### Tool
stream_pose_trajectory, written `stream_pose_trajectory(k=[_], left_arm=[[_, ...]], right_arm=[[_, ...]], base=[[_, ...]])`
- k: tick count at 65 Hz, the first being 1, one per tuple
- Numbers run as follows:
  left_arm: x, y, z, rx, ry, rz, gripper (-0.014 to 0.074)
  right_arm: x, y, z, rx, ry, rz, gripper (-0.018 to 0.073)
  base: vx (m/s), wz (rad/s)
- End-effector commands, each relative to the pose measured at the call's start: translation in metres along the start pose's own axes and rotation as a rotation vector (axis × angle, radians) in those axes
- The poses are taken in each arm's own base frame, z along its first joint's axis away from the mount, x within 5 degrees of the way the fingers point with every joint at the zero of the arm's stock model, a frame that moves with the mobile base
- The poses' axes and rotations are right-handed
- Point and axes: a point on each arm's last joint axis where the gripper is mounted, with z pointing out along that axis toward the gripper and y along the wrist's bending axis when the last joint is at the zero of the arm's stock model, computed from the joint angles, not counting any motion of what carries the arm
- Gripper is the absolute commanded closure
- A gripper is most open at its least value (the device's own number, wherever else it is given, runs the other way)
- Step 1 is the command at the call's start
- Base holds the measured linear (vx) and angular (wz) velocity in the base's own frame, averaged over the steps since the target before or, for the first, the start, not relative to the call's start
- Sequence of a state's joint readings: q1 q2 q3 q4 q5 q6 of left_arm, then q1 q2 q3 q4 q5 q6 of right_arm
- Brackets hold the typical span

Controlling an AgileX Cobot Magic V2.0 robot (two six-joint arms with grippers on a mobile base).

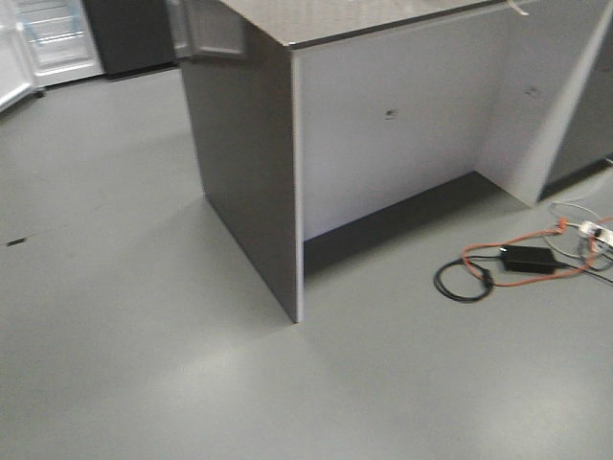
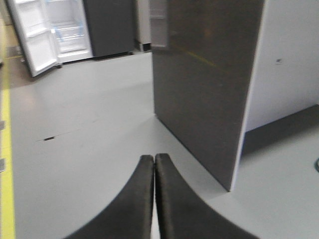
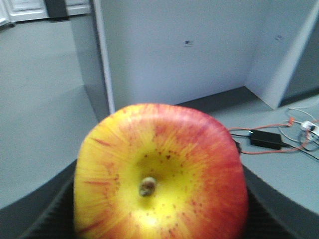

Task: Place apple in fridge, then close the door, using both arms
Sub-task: 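Turn the base away from the countertop holding the apple in the right gripper, then drive the base toward the open white refrigerator, apple held in right gripper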

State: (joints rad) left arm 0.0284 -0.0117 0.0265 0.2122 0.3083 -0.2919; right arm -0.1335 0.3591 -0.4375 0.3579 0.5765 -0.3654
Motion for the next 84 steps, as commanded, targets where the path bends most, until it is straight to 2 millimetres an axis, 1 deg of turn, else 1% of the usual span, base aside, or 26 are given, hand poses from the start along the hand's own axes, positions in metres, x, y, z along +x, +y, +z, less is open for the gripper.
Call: stream_pose_trajectory(k=[1,32,84], left_arm=[[0.0004,-0.0014,0.0009,0.022,-0.054,-0.012,0.0601],[0.0004,-0.0014,0.0009,0.022,-0.054,-0.012,0.0601],[0.0004,-0.0014,0.0009,0.022,-0.054,-0.012,0.0601]], right_arm=[[-0.0149,-0.0020,-0.0033,0.024,-0.098,0.002,0.0529],[-0.0149,-0.0020,-0.0033,0.024,-0.098,0.002,0.0529],[-0.0149,-0.0020,-0.0033,0.024,-0.098,0.002,0.0529]], base=[[0.04,0.45],[0.05,0.47],[0.06,0.26]])
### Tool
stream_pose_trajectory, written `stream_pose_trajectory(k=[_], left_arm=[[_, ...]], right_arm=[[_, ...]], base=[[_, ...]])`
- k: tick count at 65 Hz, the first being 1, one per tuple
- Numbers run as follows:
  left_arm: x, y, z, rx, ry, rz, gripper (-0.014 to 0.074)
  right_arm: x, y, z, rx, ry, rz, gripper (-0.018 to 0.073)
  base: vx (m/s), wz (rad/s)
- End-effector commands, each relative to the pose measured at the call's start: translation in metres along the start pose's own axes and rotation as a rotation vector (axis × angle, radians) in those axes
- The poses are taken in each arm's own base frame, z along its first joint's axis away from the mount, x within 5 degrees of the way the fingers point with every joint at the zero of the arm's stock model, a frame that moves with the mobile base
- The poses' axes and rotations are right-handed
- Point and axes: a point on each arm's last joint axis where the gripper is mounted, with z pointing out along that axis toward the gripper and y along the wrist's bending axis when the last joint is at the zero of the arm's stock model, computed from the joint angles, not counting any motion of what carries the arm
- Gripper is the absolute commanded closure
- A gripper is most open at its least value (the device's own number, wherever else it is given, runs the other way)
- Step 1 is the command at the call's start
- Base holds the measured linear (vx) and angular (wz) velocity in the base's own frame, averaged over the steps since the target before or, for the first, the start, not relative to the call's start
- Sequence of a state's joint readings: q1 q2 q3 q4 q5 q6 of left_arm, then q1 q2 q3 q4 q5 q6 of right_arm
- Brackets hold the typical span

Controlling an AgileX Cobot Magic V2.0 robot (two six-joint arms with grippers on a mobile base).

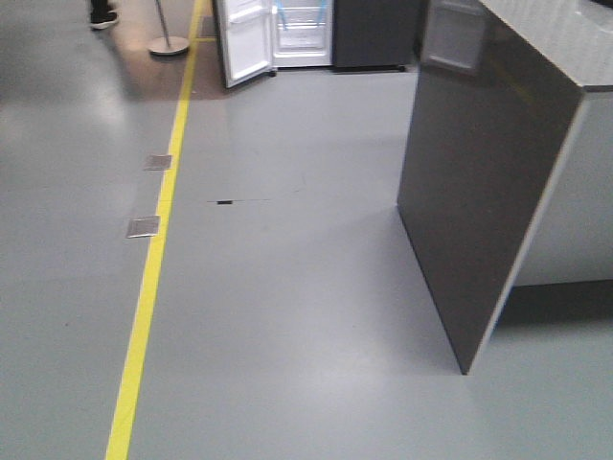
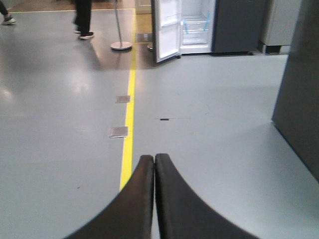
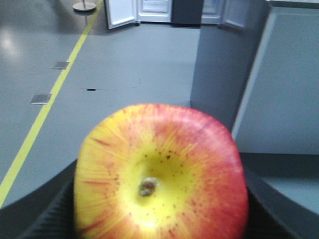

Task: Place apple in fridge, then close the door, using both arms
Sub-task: 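Drive the base toward the open white refrigerator, apple held in right gripper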

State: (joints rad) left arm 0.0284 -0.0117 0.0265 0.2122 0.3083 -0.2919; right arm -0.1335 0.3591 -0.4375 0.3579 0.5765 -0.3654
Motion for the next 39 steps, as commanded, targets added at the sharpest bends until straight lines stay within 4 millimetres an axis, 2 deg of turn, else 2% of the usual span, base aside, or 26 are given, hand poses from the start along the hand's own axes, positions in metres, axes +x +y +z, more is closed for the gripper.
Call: stream_pose_trajectory(k=[1,39], left_arm=[[0.0004,-0.0014,0.0009,0.022,-0.054,-0.012,0.0601],[0.0004,-0.0014,0.0009,0.022,-0.054,-0.012,0.0601]], right_arm=[[-0.0149,-0.0020,-0.0033,0.024,-0.098,0.002,0.0529],[-0.0149,-0.0020,-0.0033,0.024,-0.098,0.002,0.0529]], base=[[0.08,0.33],[0.10,0.30]])
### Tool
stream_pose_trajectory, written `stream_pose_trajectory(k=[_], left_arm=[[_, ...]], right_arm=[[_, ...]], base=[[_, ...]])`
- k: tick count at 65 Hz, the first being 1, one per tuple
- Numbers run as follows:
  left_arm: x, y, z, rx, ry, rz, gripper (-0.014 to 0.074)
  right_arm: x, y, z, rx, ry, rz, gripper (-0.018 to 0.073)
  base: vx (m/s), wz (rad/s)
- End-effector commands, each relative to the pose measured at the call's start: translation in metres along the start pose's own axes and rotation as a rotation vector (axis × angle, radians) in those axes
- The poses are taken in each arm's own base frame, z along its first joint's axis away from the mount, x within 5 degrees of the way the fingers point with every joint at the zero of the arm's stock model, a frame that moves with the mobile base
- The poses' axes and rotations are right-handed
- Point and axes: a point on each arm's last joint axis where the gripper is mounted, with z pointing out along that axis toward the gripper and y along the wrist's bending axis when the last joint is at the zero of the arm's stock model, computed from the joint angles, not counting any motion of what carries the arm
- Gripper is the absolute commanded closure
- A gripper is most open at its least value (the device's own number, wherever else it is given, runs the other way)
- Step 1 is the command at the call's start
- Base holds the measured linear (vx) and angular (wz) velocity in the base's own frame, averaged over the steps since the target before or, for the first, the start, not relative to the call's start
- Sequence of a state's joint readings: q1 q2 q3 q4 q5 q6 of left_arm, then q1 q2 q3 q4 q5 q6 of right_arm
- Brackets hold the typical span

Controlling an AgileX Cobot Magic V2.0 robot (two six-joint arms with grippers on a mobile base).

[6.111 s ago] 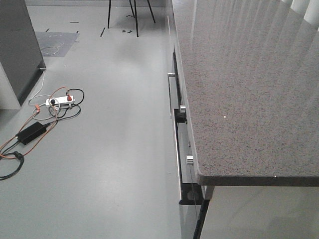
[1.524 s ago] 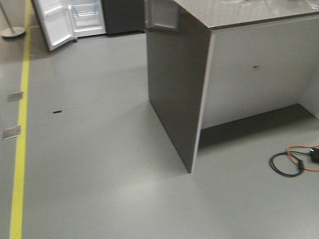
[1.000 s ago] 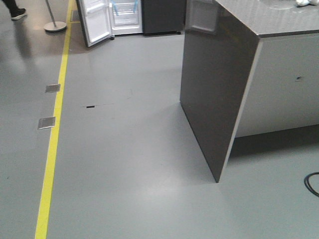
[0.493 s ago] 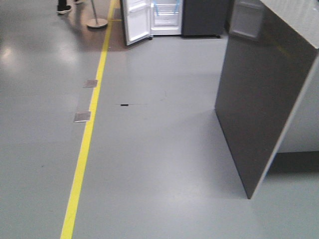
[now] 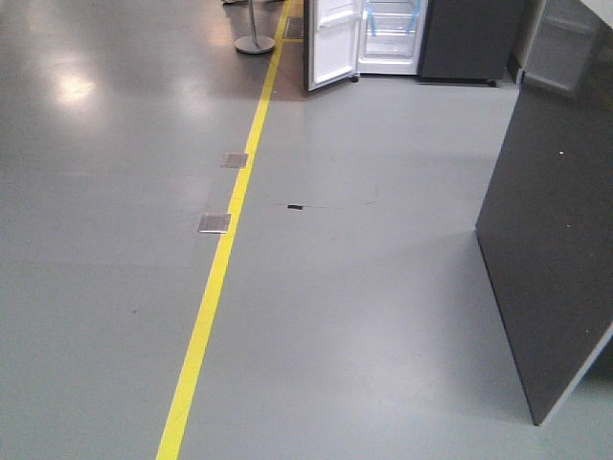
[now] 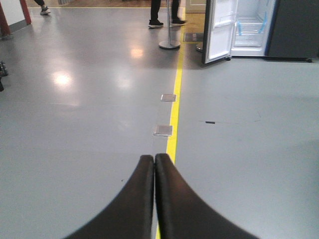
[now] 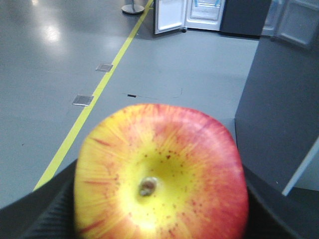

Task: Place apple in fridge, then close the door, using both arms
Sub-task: 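Drive the base toward the open white refrigerator, apple held in right gripper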

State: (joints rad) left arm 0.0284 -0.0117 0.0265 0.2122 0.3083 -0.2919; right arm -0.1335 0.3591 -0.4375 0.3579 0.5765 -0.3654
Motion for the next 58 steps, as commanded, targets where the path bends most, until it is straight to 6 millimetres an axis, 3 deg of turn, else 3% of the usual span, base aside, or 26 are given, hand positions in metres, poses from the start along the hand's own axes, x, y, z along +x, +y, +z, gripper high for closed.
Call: stream_pose_trajectory(k=[1,58], left_arm=[[0.0004,-0.0014,0.0009,0.022,-0.054,-0.012,0.0601],[0.0004,-0.0014,0.0009,0.022,-0.054,-0.012,0.0601]], right_arm=[[-0.0149,-0.0020,-0.0033,0.024,-0.098,0.002,0.0529],[-0.0149,-0.0020,-0.0033,0.024,-0.098,0.002,0.0529]], base=[[0.10,0.17],[0.15,0.01]])
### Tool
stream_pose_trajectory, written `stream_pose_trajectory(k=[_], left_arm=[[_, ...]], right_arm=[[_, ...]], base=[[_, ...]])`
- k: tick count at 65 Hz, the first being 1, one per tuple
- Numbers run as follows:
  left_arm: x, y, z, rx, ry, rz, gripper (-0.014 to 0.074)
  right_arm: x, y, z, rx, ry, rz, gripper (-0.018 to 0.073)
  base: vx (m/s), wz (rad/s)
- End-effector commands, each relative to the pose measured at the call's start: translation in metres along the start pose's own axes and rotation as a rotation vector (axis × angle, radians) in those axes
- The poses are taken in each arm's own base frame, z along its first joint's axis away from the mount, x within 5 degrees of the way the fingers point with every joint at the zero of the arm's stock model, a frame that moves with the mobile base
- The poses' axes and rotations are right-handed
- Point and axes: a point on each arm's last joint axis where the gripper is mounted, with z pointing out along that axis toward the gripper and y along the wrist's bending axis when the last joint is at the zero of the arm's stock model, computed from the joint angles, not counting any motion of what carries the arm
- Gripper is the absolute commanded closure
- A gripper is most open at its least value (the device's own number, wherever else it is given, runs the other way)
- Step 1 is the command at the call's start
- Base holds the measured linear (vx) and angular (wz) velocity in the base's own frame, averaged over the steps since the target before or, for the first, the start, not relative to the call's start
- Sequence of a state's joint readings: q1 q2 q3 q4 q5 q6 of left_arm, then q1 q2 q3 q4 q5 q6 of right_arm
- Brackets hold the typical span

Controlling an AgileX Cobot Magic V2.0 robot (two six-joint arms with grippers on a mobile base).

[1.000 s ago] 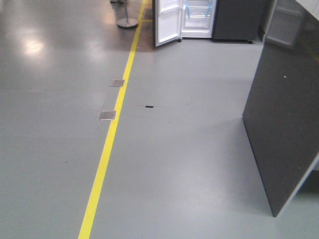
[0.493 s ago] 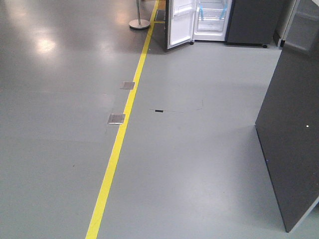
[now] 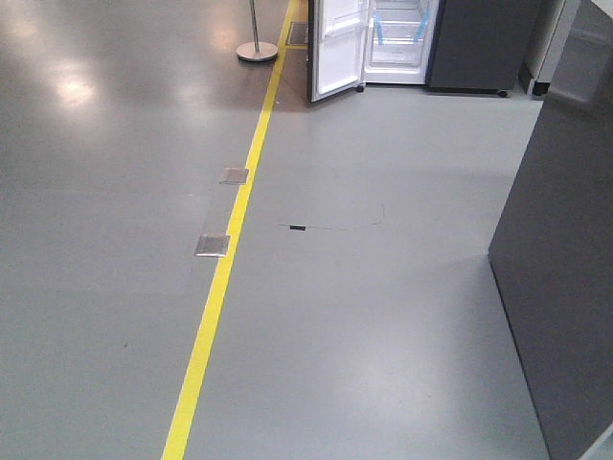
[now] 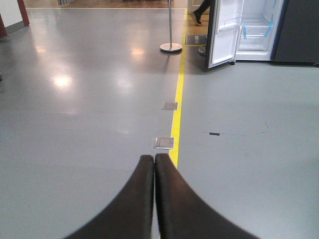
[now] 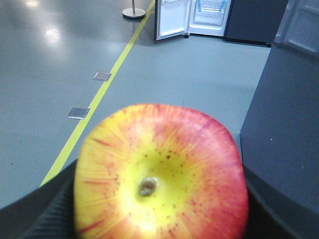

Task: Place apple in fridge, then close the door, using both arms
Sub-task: 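Drive the base toward the open white refrigerator, apple held in right gripper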

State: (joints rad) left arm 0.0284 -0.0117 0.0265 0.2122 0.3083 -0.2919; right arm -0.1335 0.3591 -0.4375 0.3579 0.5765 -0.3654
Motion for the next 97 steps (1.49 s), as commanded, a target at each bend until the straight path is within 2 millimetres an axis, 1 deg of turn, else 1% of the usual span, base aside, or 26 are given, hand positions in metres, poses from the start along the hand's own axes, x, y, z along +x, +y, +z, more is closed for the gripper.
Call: stream_pose_trajectory(k=[1,65,97], left_arm=[[0.0004,-0.0014,0.0009,0.022,-0.054,-0.012,0.0601],[0.0004,-0.0014,0.0009,0.022,-0.054,-0.012,0.0601],[0.0004,-0.0014,0.0009,0.022,-0.054,-0.012,0.0601]], right_arm=[[-0.0149,-0.0020,-0.0033,0.024,-0.098,0.002,0.0529],[-0.0149,-0.0020,-0.0033,0.024,-0.098,0.002,0.0529],[-0.0149,-0.0020,-0.0033,0.024,-0.098,0.002,0.0529]], base=[[0.22,-0.05],[0.24,0.03],[0.22,-0.09]])
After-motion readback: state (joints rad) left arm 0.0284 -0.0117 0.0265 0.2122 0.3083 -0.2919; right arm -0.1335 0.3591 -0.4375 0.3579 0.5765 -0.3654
